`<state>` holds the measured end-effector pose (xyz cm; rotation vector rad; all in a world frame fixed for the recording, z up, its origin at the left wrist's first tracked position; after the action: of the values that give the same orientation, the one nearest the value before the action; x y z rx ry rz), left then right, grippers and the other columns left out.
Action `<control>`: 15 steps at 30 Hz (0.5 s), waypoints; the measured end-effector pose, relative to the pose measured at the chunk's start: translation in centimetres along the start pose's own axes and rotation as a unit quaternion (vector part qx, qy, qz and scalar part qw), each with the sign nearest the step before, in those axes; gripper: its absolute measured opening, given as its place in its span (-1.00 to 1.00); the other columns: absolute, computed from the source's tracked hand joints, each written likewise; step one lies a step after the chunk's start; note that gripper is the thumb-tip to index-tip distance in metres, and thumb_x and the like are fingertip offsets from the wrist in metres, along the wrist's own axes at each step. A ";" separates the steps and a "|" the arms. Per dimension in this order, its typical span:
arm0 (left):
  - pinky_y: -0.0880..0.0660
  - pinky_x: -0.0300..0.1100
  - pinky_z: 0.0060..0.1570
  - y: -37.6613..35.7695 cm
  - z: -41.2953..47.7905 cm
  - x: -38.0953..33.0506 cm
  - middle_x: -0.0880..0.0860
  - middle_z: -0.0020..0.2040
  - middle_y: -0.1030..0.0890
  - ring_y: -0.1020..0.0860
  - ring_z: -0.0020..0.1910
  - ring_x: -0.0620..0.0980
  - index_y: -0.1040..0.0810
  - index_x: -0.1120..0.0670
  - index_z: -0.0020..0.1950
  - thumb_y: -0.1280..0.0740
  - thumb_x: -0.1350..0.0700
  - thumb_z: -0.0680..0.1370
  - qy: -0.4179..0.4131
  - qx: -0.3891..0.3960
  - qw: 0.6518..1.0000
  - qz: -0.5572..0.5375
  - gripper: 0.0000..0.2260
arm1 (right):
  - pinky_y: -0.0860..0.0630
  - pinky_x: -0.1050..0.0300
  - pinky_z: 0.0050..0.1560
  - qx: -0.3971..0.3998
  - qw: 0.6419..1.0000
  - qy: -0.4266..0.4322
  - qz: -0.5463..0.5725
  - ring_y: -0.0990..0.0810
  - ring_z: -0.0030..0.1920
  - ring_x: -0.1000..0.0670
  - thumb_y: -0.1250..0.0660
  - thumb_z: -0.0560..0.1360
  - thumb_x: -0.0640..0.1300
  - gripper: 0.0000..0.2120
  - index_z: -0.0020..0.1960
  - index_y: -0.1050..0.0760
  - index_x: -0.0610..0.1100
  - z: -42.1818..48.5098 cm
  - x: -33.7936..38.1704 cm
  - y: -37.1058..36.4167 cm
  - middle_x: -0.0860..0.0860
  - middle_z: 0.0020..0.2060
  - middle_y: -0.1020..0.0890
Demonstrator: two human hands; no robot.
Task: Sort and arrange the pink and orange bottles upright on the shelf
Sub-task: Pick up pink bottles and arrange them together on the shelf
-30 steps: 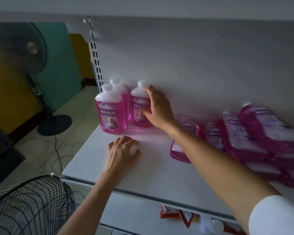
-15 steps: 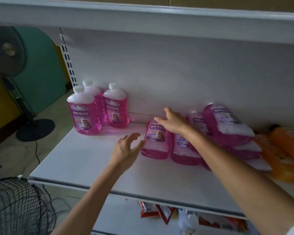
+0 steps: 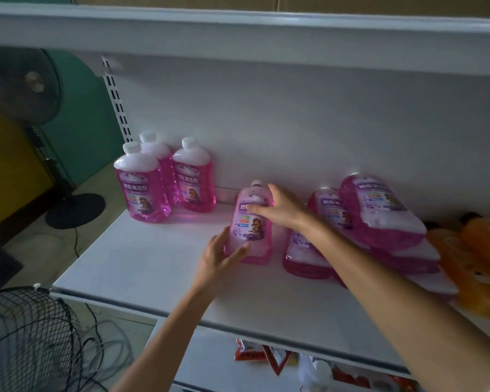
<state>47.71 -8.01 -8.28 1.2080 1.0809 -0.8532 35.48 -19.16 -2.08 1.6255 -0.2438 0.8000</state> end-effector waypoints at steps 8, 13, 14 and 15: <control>-0.52 -0.23 -0.04 1.9 -1.8 0.6 0.11 0.12 -0.48 -0.58 -0.01 -0.06 -0.43 -0.08 0.27 -0.47 0.19 0.36 -0.040 -0.037 0.993 -0.102 -0.48 | -0.35 0.31 0.11 -0.058 0.983 0.144 0.102 -0.45 0.16 -0.07 -0.58 0.27 -0.13 -0.24 0.39 -0.33 -0.15 -3.0 3.3 0.6 -0.14 0.18 -0.39; -0.51 -0.39 -0.10 2.3 -2.3 -0.1 -0.12 0.09 -0.48 -0.59 -0.07 -0.27 -0.37 -0.18 0.24 -0.40 0.35 0.39 -0.060 -0.062 0.991 -0.103 -0.42 | -0.49 -0.01 0.22 -0.038 0.974 0.134 0.177 -0.50 0.22 -0.05 -0.56 0.28 -0.17 -0.13 0.46 -0.19 0.03 -4.1 2.0 -0.8 -0.04 0.30 -0.43; -0.50 -0.40 -0.12 2.4 -2.5 -0.2 -0.12 0.09 -0.49 -0.59 -0.08 -0.28 -0.39 -0.16 0.25 -0.39 0.38 0.39 -0.060 -0.071 0.990 -0.102 -0.41 | -0.51 -0.05 0.20 -0.044 0.973 0.134 0.185 -0.51 0.22 -0.04 -0.56 0.29 -0.18 -0.13 0.47 -0.19 0.03 -4.3 2.0 -1.0 -0.03 0.31 -0.44; -0.50 -0.41 -0.14 2.6 -2.5 -0.2 -0.10 0.08 -0.50 -0.59 -0.08 -0.28 -0.40 -0.14 0.26 -0.37 0.41 0.39 -0.061 -0.082 0.990 -0.102 -0.41 | -0.52 -0.07 0.19 -0.050 0.970 0.135 0.195 -0.50 0.24 -0.04 -0.55 0.29 -0.19 -0.12 0.48 -0.18 0.02 -4.6 2.1 -1.0 -0.03 0.32 -0.43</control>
<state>49.59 -5.05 -7.35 0.9082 1.1647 -0.9627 35.97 -14.08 -1.55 1.3708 -0.4081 1.2771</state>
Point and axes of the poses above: each hand's wrist, its own z-axis towards the middle knuckle, its own y-axis out of the back of the hand, x = y × z, the point moved 7 cm from there along z, towards the middle knuckle
